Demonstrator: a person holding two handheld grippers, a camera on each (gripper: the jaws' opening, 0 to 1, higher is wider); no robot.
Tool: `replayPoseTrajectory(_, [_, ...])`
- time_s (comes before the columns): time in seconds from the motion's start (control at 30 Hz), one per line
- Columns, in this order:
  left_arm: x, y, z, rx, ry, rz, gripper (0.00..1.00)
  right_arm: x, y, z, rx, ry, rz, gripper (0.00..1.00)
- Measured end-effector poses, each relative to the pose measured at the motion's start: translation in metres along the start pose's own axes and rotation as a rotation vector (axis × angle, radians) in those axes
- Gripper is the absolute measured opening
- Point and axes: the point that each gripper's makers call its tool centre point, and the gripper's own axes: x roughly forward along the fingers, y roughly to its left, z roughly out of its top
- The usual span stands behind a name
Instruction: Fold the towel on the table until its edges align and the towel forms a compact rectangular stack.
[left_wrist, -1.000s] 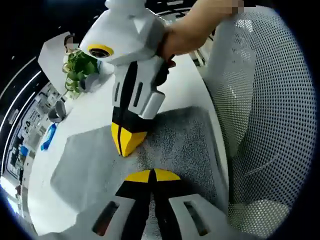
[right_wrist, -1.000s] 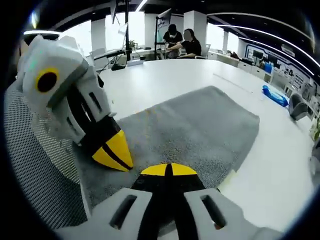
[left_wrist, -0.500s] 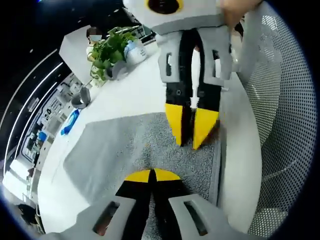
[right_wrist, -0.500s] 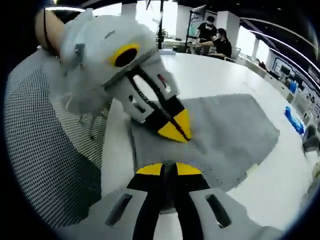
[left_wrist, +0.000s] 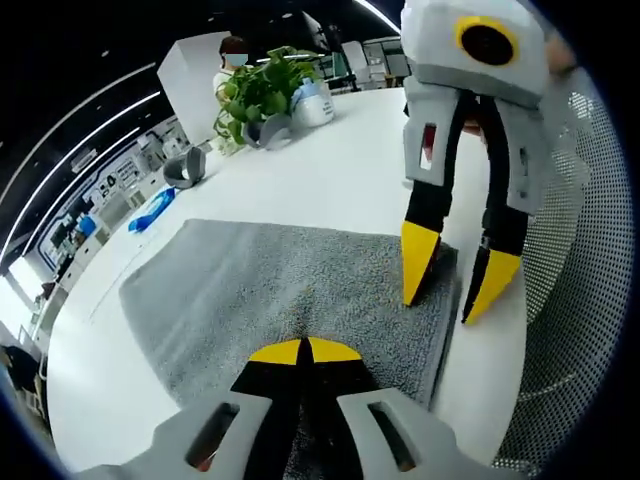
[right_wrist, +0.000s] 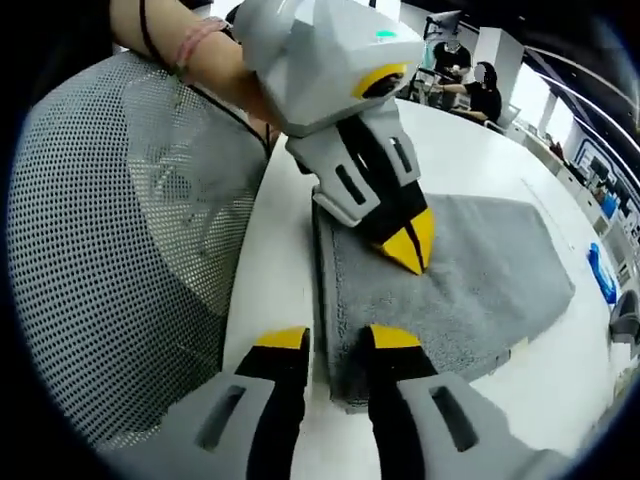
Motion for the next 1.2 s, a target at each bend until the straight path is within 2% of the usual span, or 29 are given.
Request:
replayPoseTrajectory(0.03, [0.000, 0.000, 0.000, -0.002, 0.000, 0.000, 0.01, 0.000, -0.006, 0.002, -0.047, -0.002, -0.037, 0.17])
replayPoseTrajectory(0.07, [0.000, 0.000, 0.000, -0.003, 0.000, 0.000, 0.01, -0.003, -0.013, -0.004, -0.094, 0.057, -0.068, 0.13])
replayPoseTrajectory(0.1, [0.000, 0.000, 0.000, -0.006, 0.002, 0.001, 0.01, -0.002, -0.007, -0.002, -0.103, 0.045, -0.032, 0.13])
replayPoseTrajectory(0.13, [0.000, 0.000, 0.001, -0.007, 0.003, 0.002, 0.01, -0.002, -0.007, -0.001, -0.079, 0.041, -0.045, 0.12])
replayPoseTrajectory(0.23, [-0.003, -0.002, 0.003, -0.002, 0.014, -0.012, 0.01, -0.001, -0.012, -0.002, -0.113, 0.057, -0.069, 0.04])
replayPoseTrajectory(0.27, [-0.004, -0.003, 0.004, -0.006, 0.024, -0.022, 0.01, -0.002, -0.015, -0.001, -0.086, 0.058, -0.063, 0.03])
replayPoseTrajectory(0.3, [-0.005, -0.004, 0.005, -0.013, 0.029, -0.027, 0.03, -0.002, -0.014, 0.000, 0.005, 0.053, -0.056, 0.02])
replayPoseTrajectory(0.33, [-0.009, -0.007, 0.012, -0.015, 0.028, -0.049, 0.05, -0.003, -0.018, 0.001, 0.086, 0.024, -0.059, 0.02])
replayPoseTrajectory(0.43, [-0.018, -0.027, 0.049, 0.032, -0.101, -0.133, 0.19, -0.008, -0.023, 0.000, 0.243, -0.048, -0.048, 0.01])
replayPoseTrajectory(0.5, [-0.025, -0.048, 0.063, 0.141, -0.152, -0.203, 0.19, -0.012, -0.029, -0.002, 0.307, -0.065, -0.060, 0.01])
replayPoseTrajectory(0.53, [-0.026, -0.055, 0.061, 0.163, -0.136, -0.219, 0.19, -0.015, -0.034, -0.002, 0.365, -0.090, -0.070, 0.01])
replayPoseTrajectory(0.57, [-0.025, -0.062, 0.056, 0.194, -0.105, -0.245, 0.16, -0.018, -0.036, -0.007, 0.396, -0.083, -0.073, 0.01])
replayPoseTrajectory(0.6, [-0.023, -0.061, 0.045, 0.245, -0.042, -0.236, 0.16, -0.019, -0.038, -0.006, 0.421, -0.104, -0.082, 0.01])
replayPoseTrajectory(0.67, [-0.017, -0.061, 0.030, 0.276, 0.013, -0.228, 0.20, -0.022, -0.039, 0.000, 0.479, -0.148, -0.069, 0.01])
replayPoseTrajectory(0.73, [-0.012, -0.055, 0.017, 0.315, 0.066, -0.201, 0.22, -0.024, -0.040, 0.003, 0.478, -0.159, -0.070, 0.01])
replayPoseTrajectory(0.8, [-0.010, -0.058, 0.018, 0.308, 0.047, -0.205, 0.22, -0.023, -0.039, 0.007, 0.512, -0.168, -0.061, 0.01])
replayPoseTrajectory(0.83, [-0.008, -0.047, 0.018, 0.369, 0.049, -0.149, 0.19, -0.023, -0.039, 0.007, 0.512, -0.173, -0.059, 0.01])
replayPoseTrajectory(0.87, [-0.007, -0.040, 0.018, 0.398, 0.060, -0.115, 0.13, -0.023, -0.039, 0.008, 0.521, -0.183, -0.054, 0.02])
replayPoseTrajectory(0.9, [-0.007, -0.037, 0.019, 0.391, 0.058, -0.100, 0.09, -0.023, -0.039, 0.009, 0.530, -0.194, -0.052, 0.02])
replayPoseTrajectory(0.93, [-0.007, -0.036, 0.020, 0.272, 0.052, -0.109, 0.08, -0.024, -0.040, 0.010, 0.518, -0.198, -0.064, 0.03])
replayPoseTrajectory(1.0, [-0.008, -0.029, 0.020, 0.083, 0.055, -0.108, 0.07, -0.029, -0.052, 0.017, 0.388, -0.215, -0.147, 0.06])
replayPoseTrajectory(1.03, [-0.008, -0.025, 0.019, 0.047, 0.057, -0.098, 0.07, -0.035, -0.059, 0.021, 0.314, -0.209, -0.214, 0.09])
replayPoseTrajectory(1.1, [-0.009, -0.020, 0.013, -0.019, 0.070, -0.098, 0.07, -0.040, -0.062, 0.027, 0.245, -0.203, -0.251, 0.18])
replayPoseTrajectory(1.13, [-0.009, -0.020, 0.011, -0.048, 0.074, -0.105, 0.07, -0.042, -0.062, 0.027, 0.198, -0.176, -0.268, 0.20])
replayPoseTrajectory(1.17, [-0.010, -0.021, 0.010, -0.078, 0.072, -0.114, 0.07, -0.044, -0.064, 0.026, 0.087, -0.113, -0.308, 0.20])
replayPoseTrajectory(1.2, [-0.009, -0.021, 0.012, -0.147, 0.064, -0.123, 0.07, -0.043, -0.062, 0.026, -0.005, -0.078, -0.315, 0.19])
